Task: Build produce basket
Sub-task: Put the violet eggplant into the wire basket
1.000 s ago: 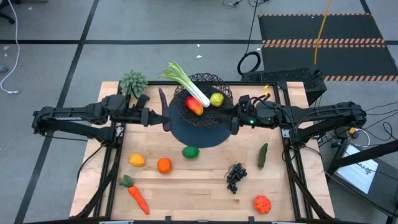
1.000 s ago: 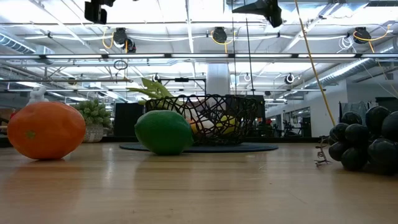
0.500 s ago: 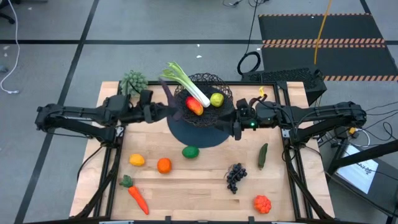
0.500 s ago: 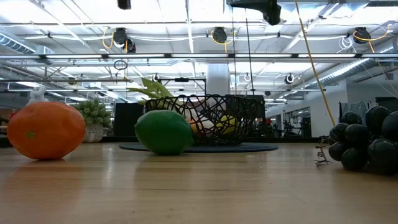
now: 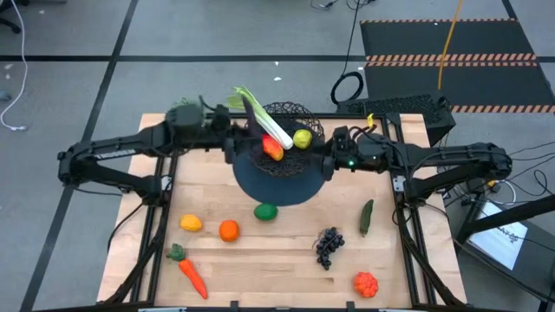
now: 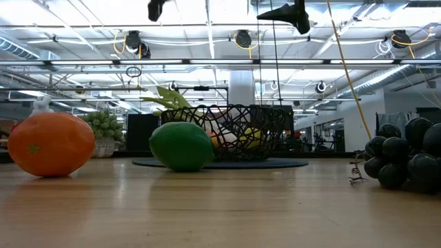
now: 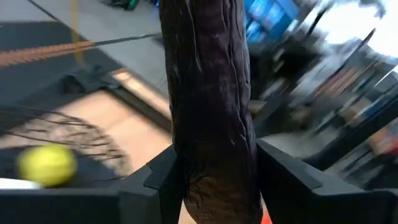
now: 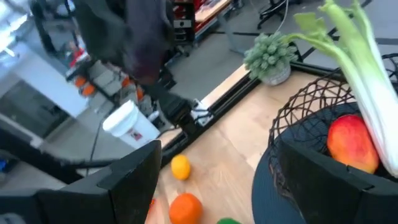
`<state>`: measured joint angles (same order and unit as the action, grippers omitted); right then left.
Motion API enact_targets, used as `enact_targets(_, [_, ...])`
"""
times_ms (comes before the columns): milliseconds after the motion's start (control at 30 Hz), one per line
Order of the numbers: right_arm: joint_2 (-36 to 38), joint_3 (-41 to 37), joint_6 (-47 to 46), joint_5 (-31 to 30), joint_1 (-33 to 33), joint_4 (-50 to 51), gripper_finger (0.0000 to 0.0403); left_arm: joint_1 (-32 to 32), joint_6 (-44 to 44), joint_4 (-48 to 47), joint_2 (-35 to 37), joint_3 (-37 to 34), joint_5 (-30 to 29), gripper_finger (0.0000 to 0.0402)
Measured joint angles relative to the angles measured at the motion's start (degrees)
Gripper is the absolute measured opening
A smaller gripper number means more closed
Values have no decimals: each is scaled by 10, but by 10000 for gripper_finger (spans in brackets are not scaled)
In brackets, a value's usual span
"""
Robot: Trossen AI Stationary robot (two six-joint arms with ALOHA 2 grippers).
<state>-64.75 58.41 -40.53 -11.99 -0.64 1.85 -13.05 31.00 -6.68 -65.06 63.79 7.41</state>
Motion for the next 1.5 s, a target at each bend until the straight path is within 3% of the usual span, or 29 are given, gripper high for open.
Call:
enact_targets(133, [0,0,-33,-2,-14,2,313,-32,-130,-72,-43,40,1,175])
enact_targets(367, [0,0,-92,-2,-43,1,313,-78,-294,-113,-117,54,16,175])
enact_targets(500, [0,0,-112,-4,-61,1,313,-92,-357,-135,-162,54,49,175])
enact_targets(767, [0,0,-104,-75,-79,-3,313,-92,-449,-169,-203,54,50,175])
enact_targets(1500, [2,0,-93,-73,-63,-3,313,-98,-503,-287,-273,54,-24,175])
